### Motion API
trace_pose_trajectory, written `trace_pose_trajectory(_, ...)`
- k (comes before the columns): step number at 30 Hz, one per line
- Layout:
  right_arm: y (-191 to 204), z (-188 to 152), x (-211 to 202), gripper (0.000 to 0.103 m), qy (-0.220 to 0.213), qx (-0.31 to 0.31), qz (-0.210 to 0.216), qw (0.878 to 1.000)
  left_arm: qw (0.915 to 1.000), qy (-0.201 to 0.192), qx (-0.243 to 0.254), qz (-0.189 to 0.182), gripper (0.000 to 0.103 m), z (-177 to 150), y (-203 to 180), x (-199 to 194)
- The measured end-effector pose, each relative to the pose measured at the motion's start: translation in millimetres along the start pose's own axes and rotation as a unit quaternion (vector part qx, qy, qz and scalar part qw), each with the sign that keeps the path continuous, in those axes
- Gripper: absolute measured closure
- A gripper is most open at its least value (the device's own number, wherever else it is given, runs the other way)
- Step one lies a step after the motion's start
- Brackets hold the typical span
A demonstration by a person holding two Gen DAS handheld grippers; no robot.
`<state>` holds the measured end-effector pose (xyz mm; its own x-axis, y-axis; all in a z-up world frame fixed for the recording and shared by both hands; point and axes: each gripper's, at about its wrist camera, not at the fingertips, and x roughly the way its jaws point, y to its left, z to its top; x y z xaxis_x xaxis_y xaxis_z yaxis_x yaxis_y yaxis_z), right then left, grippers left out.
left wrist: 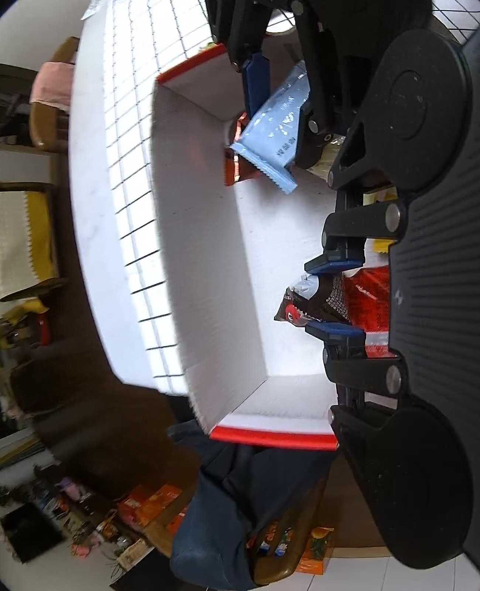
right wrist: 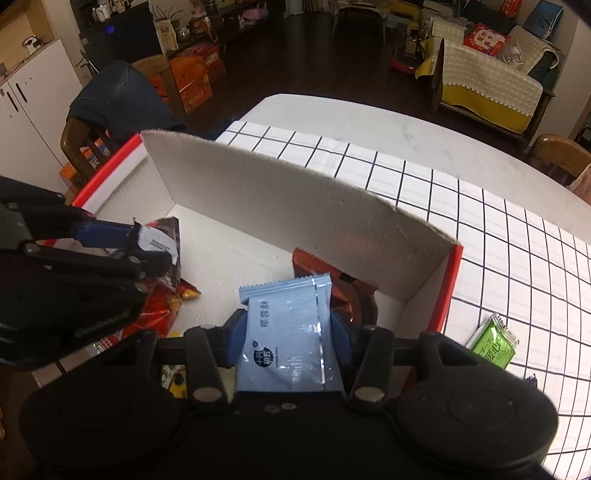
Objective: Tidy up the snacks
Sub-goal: 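Open both grippers to drop the blue packet and chocolate wrapper into the box, then withdraw both grippers from the box back to the remaining snacks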
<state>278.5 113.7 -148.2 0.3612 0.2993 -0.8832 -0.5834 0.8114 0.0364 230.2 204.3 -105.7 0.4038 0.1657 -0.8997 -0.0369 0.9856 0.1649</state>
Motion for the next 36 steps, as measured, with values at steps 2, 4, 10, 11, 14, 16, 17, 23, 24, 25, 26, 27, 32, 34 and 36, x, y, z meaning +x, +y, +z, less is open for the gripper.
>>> trace_pose_trajectory(2,0,-1,0,0.056,0.0,0.0,0.002,1.0,0.9999,0.014,-0.001,0.001,0.076,-1,-1,4)
trace_pose_trajectory(4,0,-1,-1,0.056,0.0,0.001,0.001,1.0,0.9998,0.02,-0.006,0.003,0.075,-1,-1,5)
trace_pose_trajectory(10,-5,-3,-12,0.053,-0.01,0.008,0.016,1.0,0.9999,0.004,-0.017,0.0,0.075,-4,-1,-8)
trace_pose_trajectory(11,-5,-3,-14,0.052,-0.012,0.009,0.016,1.0,0.9998,0.004,-0.018,0.002,0.075,-4,-1,-10)
trace_pose_trajectory(14,-7,-5,-24,0.047,-0.02,0.015,0.024,0.999,0.9997,-0.001,-0.022,-0.003,0.075,-6,0,-19)
trace_pose_trajectory(16,-9,-7,-32,0.042,-0.028,0.019,0.032,0.999,0.9996,-0.006,-0.027,-0.007,0.075,-6,1,-26)
trace_pose_trajectory(17,-10,-9,-37,0.042,-0.032,0.019,0.035,0.999,0.9995,-0.01,-0.029,-0.008,0.075,-6,2,-29)
trace_pose_trajectory(23,-18,-22,-72,0.04,-0.061,0.019,0.049,0.997,0.9984,-0.039,-0.035,-0.02,0.065,-12,0,-55)
trace_pose_trajectory(24,-20,-24,-78,0.04,-0.066,0.02,0.052,0.996,0.9982,-0.045,-0.034,-0.022,0.06,-13,-2,-60)
trace_pose_trajectory(25,-22,-27,-83,0.04,-0.07,0.02,0.053,0.996,0.9979,-0.051,-0.033,-0.023,0.057,-14,-4,-64)
trace_pose_trajectory(26,-24,-31,-89,0.039,-0.074,0.021,0.054,0.996,0.9975,-0.057,-0.032,-0.026,0.057,-15,-6,-68)
trace_pose_trajectory(27,-27,-34,-93,0.038,-0.077,0.023,0.055,0.995,0.9972,-0.062,-0.031,-0.029,0.057,-16,-9,-73)
trace_pose_trajectory(32,-41,-54,-116,0.035,-0.09,0.03,0.063,0.994,0.9948,-0.086,-0.029,-0.045,0.05,-21,-26,-96)
trace_pose_trajectory(34,-49,-62,-126,0.034,-0.098,0.035,0.063,0.993,0.9935,-0.097,-0.025,-0.055,0.048,-24,-35,-106)
trace_pose_trajectory(36,-58,-70,-135,0.031,-0.105,0.042,0.062,0.992,0.9924,-0.105,-0.019,-0.061,0.045,-25,-46,-115)
